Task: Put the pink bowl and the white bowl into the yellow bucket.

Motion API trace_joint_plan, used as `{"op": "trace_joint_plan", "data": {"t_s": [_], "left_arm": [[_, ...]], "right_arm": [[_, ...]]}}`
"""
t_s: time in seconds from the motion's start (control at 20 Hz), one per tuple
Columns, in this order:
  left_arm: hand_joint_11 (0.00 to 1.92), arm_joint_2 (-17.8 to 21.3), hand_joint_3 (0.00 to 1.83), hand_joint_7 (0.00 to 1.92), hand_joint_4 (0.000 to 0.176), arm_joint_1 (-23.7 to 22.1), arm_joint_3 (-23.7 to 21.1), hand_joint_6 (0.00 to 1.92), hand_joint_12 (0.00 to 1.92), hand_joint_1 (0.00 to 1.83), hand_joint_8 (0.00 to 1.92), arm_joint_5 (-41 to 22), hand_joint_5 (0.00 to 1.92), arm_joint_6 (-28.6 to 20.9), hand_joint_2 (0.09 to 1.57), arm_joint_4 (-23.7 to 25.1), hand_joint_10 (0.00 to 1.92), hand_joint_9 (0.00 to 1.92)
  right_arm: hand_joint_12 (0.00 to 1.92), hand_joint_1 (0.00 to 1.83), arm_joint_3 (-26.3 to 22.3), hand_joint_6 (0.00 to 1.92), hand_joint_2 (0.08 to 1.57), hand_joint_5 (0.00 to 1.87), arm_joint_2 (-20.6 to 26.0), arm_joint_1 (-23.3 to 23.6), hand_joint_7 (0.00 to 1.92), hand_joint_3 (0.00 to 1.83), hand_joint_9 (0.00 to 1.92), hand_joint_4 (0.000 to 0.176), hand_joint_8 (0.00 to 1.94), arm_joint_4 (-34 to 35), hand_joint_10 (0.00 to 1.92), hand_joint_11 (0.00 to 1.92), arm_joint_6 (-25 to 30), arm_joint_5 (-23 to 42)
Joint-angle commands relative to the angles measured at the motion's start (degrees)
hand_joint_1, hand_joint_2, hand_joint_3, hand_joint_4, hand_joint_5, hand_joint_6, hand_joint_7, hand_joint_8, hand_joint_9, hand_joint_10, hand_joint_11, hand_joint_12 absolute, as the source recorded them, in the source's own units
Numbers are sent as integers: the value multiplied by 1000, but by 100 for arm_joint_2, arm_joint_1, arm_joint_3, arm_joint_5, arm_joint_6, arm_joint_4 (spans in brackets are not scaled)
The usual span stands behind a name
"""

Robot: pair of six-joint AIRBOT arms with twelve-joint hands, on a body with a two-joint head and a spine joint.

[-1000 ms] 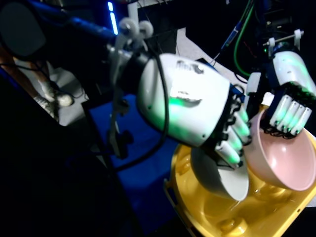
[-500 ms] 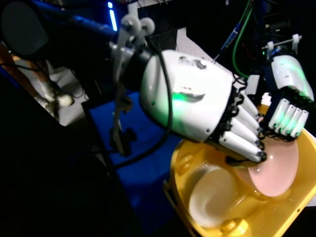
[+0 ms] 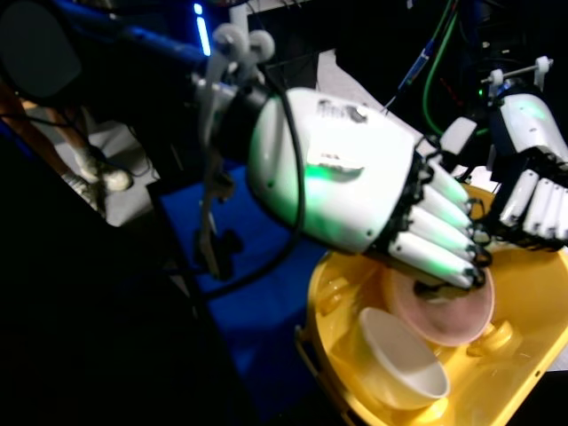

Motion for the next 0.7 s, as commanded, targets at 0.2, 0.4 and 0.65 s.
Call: {"op": "trace_joint_plan", "data": {"t_s": [0.2,0.4,0.65], "left_arm": [[0,104,3,231,23,-45,12,541,1624,684,380,-669,253,-30,911,-189,945,32],[0,305,5,284,11,-100,-141,552,1602,727,340,-672,279,-28,927,-183,913,66],[0,544,4,308,0,-168,-330,588,1673,882,512,-822,339,-28,1001,-183,1123,59]], "right_arm": [[1471,1169,-33,811,1015,330,47,56,287,0,150,0,731,26,937,0,0,558],[1491,1160,-165,874,1024,315,170,66,283,4,164,0,763,28,962,0,1,561],[1593,1187,-473,990,1001,312,498,197,245,0,170,0,889,30,1064,0,3,636]]}}
